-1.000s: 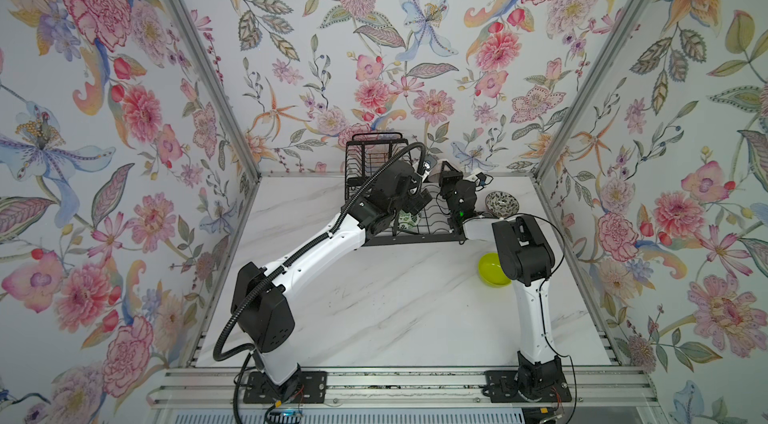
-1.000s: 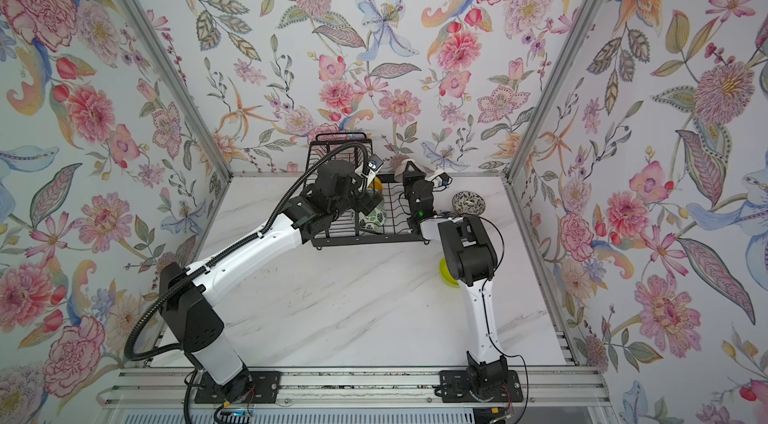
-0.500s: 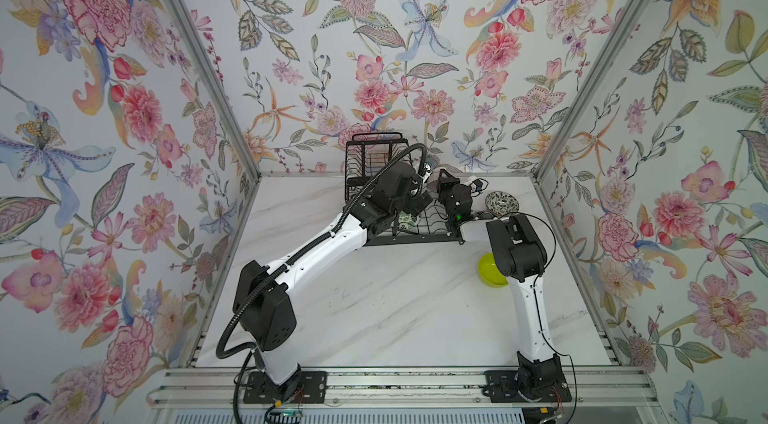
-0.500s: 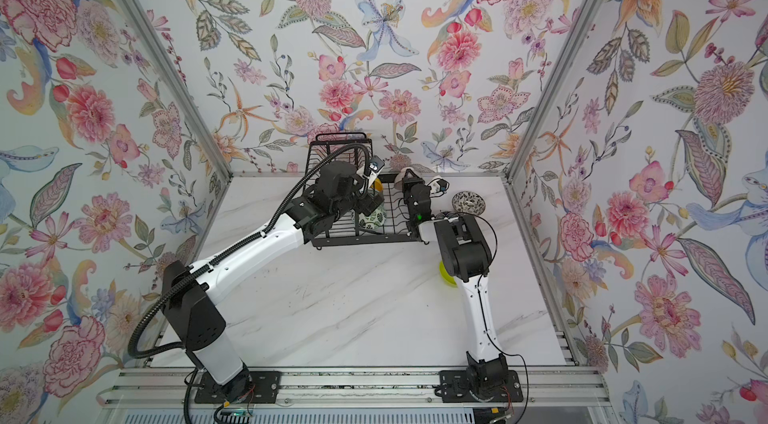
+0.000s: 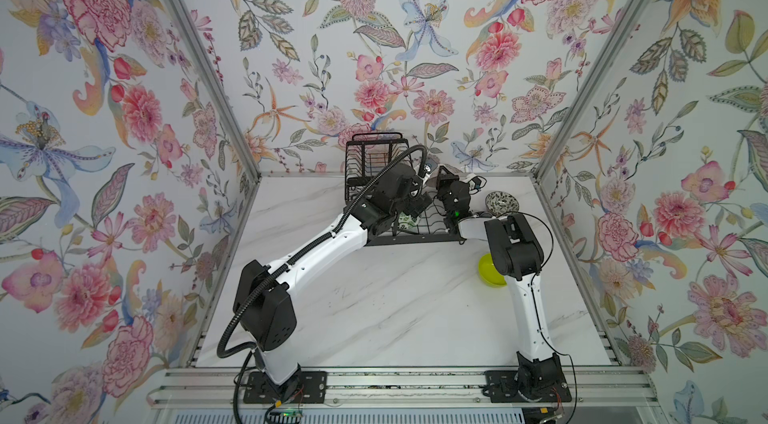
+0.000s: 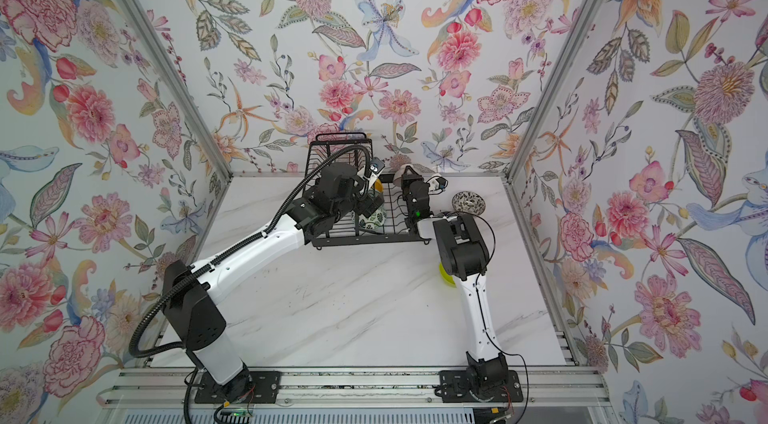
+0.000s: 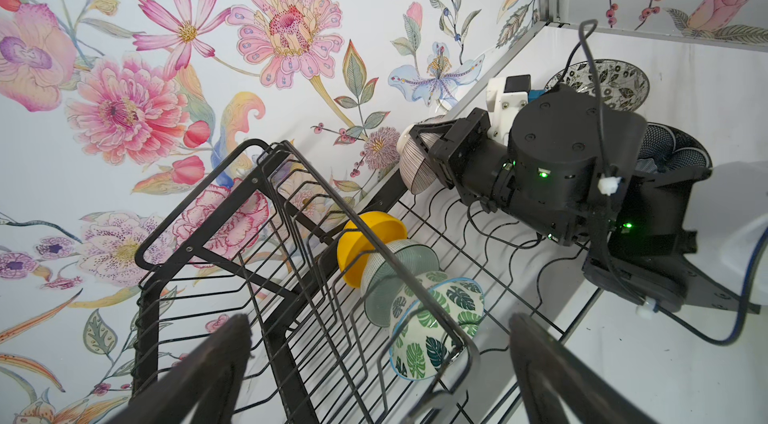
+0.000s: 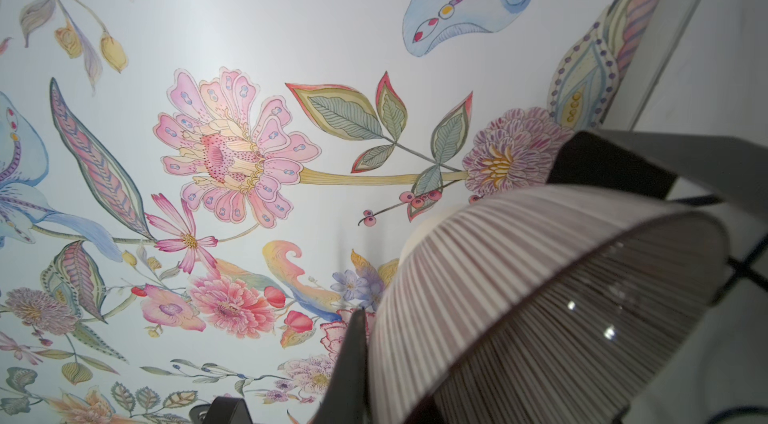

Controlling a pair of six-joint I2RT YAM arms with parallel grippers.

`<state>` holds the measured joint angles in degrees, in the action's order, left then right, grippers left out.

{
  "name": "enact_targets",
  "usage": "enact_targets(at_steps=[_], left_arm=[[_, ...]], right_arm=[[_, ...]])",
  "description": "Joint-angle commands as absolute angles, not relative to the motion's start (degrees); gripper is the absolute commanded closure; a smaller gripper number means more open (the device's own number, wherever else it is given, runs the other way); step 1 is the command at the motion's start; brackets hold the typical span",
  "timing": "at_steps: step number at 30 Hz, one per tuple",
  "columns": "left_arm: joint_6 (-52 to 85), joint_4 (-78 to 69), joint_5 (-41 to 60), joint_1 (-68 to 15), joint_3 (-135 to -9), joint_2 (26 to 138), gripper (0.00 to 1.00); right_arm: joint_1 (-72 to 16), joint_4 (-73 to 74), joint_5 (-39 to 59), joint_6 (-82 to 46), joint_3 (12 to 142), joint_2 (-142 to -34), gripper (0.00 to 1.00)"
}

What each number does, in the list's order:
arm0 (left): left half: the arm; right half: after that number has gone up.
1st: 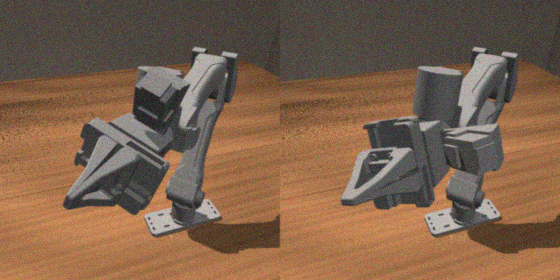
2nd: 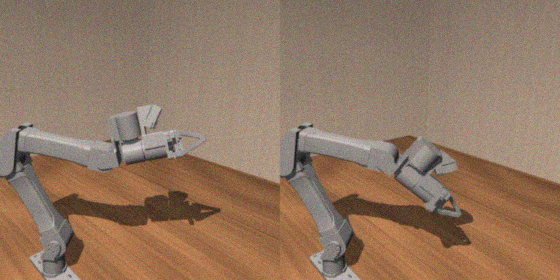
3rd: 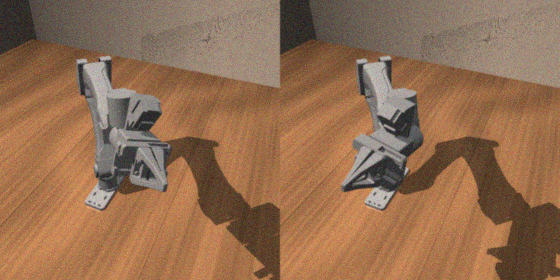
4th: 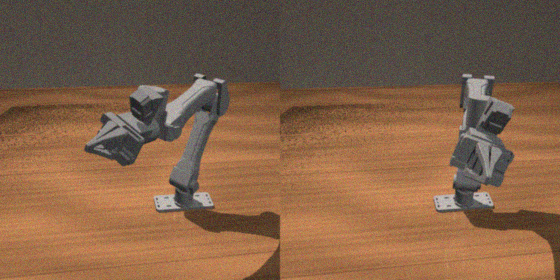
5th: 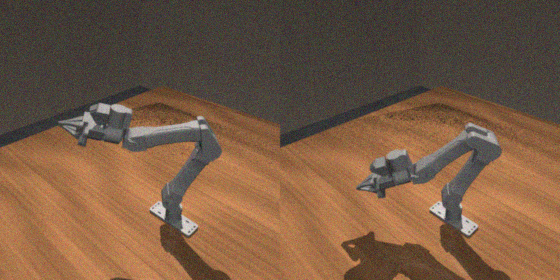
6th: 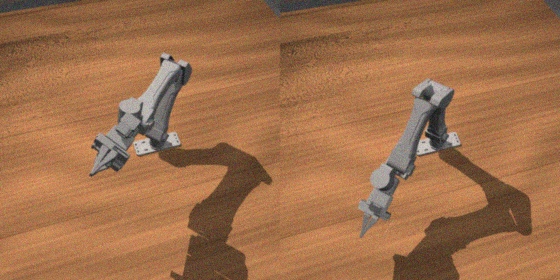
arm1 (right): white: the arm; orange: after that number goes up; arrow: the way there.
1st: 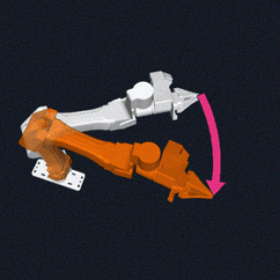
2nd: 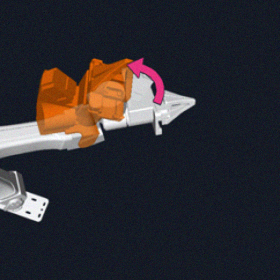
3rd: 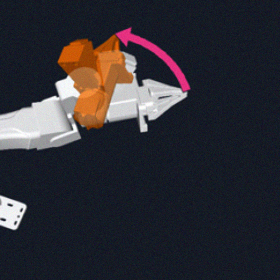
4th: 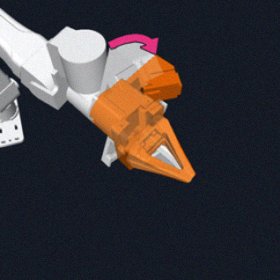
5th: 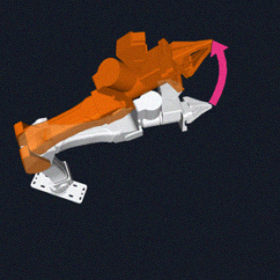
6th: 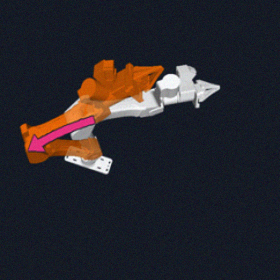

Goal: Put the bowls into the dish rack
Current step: 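Press the red-striped white bowl down into the rack slots with the right gripper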

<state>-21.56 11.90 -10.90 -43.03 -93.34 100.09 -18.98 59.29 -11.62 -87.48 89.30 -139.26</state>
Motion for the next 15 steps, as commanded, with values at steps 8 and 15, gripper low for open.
enact_targets(at_steps=[8, 15], left_arm=[[-21.2, 11.6, -10.4, -42.4, -91.8, 99.7, 0.01], [-21.3, 11.6, -10.4, -42.3, -91.6, 99.4, 0.01]], right_arm=[[-19.7, 61.0, -13.6, -88.1, 92.6, -141.4, 1.00], [-20.3, 60.2, -14.0, -88.2, 92.6, -141.8, 1.00]])
